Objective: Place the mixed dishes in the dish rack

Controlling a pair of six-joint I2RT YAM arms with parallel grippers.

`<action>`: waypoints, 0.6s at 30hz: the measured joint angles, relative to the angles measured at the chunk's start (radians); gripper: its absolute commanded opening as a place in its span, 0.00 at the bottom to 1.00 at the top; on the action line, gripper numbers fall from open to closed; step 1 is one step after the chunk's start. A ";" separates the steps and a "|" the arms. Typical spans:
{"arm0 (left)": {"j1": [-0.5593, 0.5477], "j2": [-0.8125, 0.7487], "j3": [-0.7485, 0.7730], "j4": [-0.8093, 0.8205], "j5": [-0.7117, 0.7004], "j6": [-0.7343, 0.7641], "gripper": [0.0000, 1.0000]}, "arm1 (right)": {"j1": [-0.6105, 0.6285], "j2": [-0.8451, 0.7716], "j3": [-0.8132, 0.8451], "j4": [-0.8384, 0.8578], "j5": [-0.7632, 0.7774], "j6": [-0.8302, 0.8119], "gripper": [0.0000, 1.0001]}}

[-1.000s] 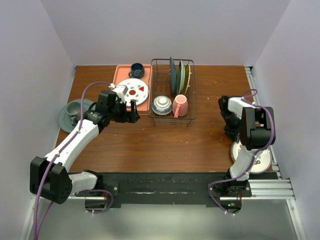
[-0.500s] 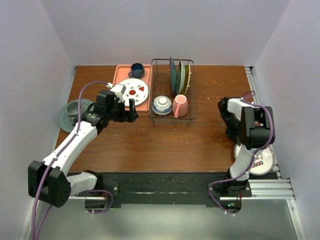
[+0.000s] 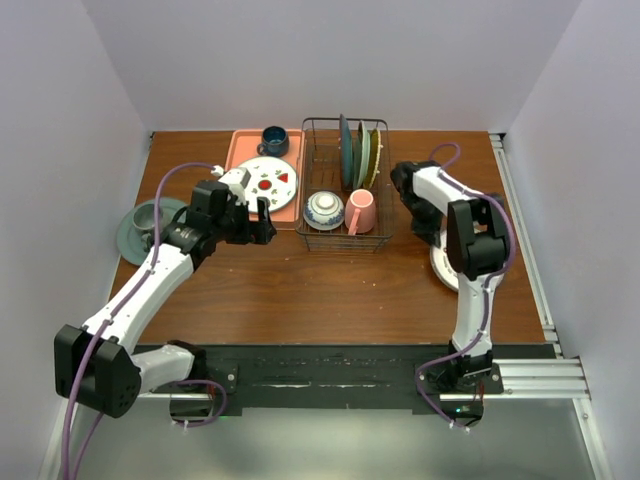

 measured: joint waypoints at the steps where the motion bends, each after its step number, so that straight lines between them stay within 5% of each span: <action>1: 0.000 -0.004 0.000 -0.001 0.000 -0.002 1.00 | 0.011 0.011 0.023 0.003 -0.005 -0.006 0.00; 13: 0.000 -0.023 0.000 -0.003 0.003 -0.023 1.00 | 0.010 0.156 0.274 0.113 -0.026 -0.119 0.00; 18: 0.000 -0.023 0.000 -0.006 0.010 -0.031 1.00 | 0.005 0.194 0.343 0.199 -0.028 -0.192 0.35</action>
